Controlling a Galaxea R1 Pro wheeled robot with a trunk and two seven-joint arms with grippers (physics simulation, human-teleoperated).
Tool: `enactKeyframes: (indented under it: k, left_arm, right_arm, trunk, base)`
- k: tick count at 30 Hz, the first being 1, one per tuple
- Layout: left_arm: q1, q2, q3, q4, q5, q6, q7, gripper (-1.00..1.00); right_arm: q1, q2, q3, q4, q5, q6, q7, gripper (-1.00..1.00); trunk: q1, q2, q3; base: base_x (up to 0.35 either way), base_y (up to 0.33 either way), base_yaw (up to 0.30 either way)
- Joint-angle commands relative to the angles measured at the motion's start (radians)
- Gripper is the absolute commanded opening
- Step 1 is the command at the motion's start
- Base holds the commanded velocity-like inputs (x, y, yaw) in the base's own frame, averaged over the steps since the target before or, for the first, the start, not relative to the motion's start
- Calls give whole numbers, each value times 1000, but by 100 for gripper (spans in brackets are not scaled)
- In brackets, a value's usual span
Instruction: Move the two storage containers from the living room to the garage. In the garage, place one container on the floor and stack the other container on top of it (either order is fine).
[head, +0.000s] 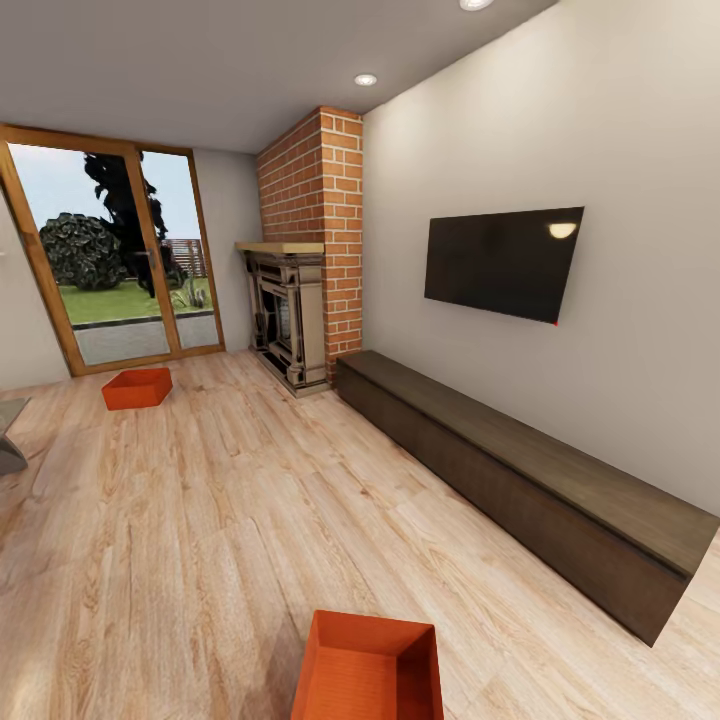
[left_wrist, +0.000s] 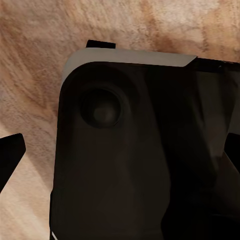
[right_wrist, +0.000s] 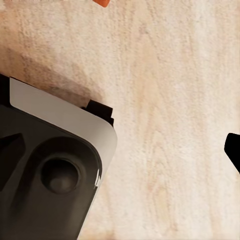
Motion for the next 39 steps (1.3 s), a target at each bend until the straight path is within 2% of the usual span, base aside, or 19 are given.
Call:
enactKeyframes:
  k: [1,10,39]
  left_arm:
    - [-1,0,0,1,9,-3,-2,100]
    - [-1,0,0,1,9,-3,-2,100]
    - [-1,-1,-1,1,8,-3,-2,100]
  right_arm:
    - [-1,0,6,0,-11,-2,5,100]
    - [0,-1,13,0,-7,-2,5,100]
    - [-1,-4,2,0,-14,-3,5,100]
  trunk:
    - [0,-1,-1]
    - [0,-1,-11]
    - [0,-1,-57]
  base:
    - [0,0,0]
    - [0,0,29]
    - [0,0,0]
